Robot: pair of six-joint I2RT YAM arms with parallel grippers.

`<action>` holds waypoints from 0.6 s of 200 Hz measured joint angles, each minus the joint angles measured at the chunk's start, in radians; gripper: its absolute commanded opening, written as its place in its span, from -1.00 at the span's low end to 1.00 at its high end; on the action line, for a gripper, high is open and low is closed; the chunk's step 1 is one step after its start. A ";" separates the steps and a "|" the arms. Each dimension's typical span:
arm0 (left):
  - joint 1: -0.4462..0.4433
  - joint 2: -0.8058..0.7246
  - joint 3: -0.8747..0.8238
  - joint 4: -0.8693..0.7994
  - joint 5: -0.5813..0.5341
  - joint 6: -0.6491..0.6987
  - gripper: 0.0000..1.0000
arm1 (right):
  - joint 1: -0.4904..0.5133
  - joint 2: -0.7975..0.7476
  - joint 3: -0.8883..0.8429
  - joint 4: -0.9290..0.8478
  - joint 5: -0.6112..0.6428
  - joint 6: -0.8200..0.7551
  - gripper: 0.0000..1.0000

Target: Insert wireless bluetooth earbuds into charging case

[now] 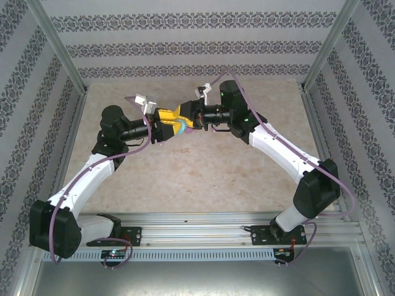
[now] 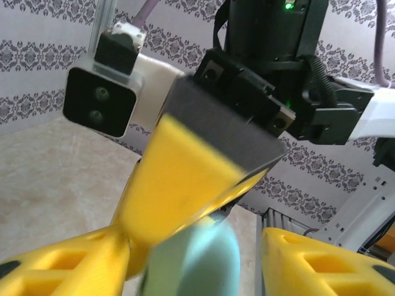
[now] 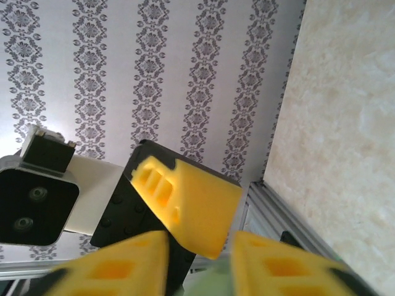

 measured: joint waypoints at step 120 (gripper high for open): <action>-0.004 -0.045 -0.001 -0.259 -0.245 0.169 0.38 | -0.053 -0.003 -0.072 -0.140 0.092 -0.146 -0.44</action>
